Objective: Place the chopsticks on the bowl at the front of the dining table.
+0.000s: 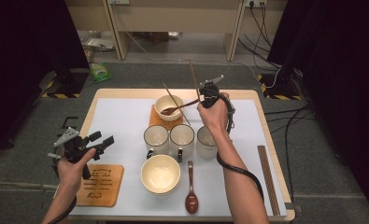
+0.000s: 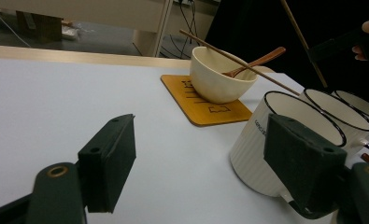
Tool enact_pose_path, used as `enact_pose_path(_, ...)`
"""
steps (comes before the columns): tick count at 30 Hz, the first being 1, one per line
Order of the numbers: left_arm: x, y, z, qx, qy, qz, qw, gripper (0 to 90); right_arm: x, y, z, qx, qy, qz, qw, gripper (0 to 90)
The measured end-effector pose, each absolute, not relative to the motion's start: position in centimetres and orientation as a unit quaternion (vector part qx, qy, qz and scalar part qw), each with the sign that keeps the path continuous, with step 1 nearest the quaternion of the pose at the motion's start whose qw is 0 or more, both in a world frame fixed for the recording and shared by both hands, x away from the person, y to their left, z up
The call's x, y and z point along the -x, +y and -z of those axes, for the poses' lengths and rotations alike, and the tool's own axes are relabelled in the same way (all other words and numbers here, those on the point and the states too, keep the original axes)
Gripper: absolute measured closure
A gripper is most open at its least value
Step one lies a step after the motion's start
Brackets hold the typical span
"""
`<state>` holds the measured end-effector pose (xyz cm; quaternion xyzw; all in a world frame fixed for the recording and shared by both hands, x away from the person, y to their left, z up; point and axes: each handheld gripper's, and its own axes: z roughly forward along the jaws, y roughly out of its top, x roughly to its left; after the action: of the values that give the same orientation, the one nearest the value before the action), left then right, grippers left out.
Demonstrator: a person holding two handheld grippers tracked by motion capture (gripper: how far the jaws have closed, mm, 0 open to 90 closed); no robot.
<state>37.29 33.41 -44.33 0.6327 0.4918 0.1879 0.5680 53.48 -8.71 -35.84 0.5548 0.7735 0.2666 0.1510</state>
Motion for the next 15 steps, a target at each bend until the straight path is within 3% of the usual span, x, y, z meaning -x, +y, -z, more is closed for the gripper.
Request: enact_pose_path(15,-37.29,33.37,44.34,-0.633,0.491,-0.187,0.568,24.6,-53.66,-7.94,36.23,-0.551,0.779,-0.264,0.142,85.4)
